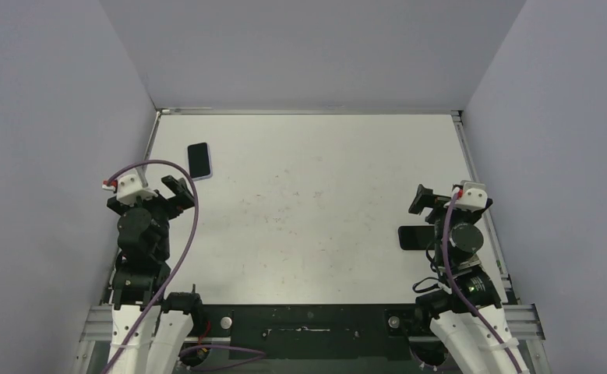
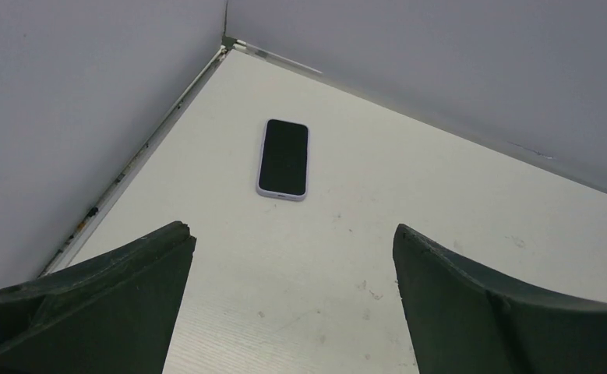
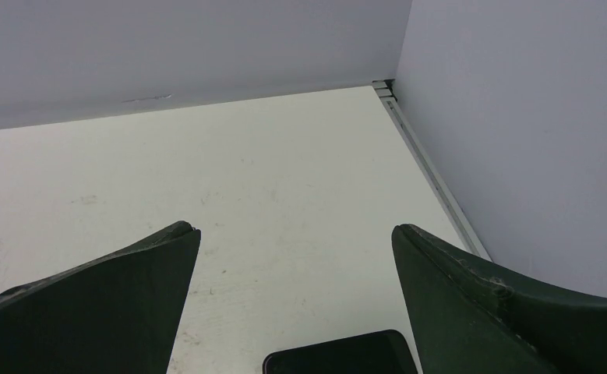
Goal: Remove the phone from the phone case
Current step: Pick up the phone at the center of the board.
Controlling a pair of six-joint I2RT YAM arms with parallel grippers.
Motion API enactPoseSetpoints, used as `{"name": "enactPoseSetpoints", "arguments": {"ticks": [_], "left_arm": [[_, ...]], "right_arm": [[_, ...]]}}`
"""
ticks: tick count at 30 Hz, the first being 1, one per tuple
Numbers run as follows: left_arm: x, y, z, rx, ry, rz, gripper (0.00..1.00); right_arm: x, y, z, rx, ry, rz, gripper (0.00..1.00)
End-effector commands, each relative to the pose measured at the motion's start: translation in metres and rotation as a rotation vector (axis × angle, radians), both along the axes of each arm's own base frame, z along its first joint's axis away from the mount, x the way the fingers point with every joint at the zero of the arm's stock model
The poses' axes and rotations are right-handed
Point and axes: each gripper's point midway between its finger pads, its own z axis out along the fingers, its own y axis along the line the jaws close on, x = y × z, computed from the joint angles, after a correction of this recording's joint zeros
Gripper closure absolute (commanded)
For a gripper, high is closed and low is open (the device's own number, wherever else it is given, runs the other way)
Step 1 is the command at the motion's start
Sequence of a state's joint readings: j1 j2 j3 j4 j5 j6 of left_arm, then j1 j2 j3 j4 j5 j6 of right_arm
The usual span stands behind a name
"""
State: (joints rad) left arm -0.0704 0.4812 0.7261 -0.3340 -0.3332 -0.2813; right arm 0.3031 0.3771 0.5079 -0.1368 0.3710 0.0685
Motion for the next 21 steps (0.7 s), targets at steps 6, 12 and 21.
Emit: {"name": "enactPoseSetpoints", "arguments": {"ticks": [6, 12, 21], "left_arm": [[-0.005, -0.016, 0.001, -0.054, -0.061, -0.078, 0.03], [-0.005, -0.035, -0.006, -0.055, -0.092, -0.189, 0.03], [-0.013, -0.060, -0.035, -0.128, -0.060, -0.314, 0.03]], "right_arm": [[-0.003, -0.004, 0.022, 0.072, 0.002, -0.044, 0.00], [-0.007, -0.009, 0.010, 0.113, 0.107, -0.095, 0.00], [-0.016, -0.002, -0.036, 0.229, 0.393, -0.173, 0.00]]}}
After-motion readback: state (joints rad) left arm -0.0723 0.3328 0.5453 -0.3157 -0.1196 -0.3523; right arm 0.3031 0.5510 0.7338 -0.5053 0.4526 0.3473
